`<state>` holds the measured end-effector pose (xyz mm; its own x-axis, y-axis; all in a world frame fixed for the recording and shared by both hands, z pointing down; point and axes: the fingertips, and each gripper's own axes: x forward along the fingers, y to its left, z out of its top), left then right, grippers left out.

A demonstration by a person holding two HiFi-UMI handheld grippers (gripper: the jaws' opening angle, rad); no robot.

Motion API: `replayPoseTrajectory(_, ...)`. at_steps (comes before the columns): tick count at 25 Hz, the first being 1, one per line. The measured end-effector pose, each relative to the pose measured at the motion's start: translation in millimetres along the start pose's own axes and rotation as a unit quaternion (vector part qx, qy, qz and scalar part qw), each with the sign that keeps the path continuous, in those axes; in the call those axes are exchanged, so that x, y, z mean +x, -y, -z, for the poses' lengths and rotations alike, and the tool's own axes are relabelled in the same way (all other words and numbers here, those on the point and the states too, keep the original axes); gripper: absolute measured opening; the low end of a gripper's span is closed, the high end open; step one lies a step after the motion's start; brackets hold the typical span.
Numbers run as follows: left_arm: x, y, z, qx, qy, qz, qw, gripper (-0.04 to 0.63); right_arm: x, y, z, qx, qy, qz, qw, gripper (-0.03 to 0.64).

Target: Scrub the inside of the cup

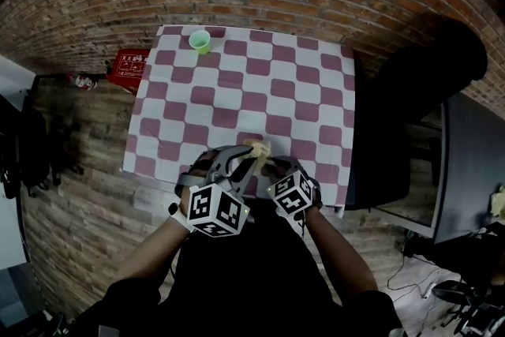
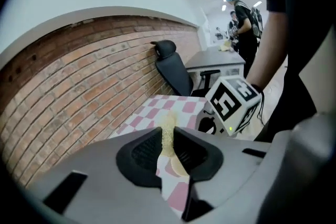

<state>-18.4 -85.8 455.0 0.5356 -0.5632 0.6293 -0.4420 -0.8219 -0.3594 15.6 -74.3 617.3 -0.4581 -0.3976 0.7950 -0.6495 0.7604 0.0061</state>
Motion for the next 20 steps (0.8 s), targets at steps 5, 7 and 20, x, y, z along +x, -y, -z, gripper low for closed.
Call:
replayPoseTrajectory(5, -6, -9, 12, -0.052, -0.035, 0.019, 0.9978, 0.072, 2, 0, 0, 0.002, 0.001, -0.001, 1.0, 0.075)
replayPoseTrajectory(7, 4, -1, 24, -0.101, -0.044, 0.041, 0.9931, 0.072, 2, 0, -1, 0.002, 0.001, -0.001, 1.0, 0.075)
replayPoseTrajectory(20, 75, 46, 96, -0.196, -0.164, 0.081, 0.9635, 0.072, 5, 0, 1, 0.002, -0.003, 0.001, 1.0, 0.075)
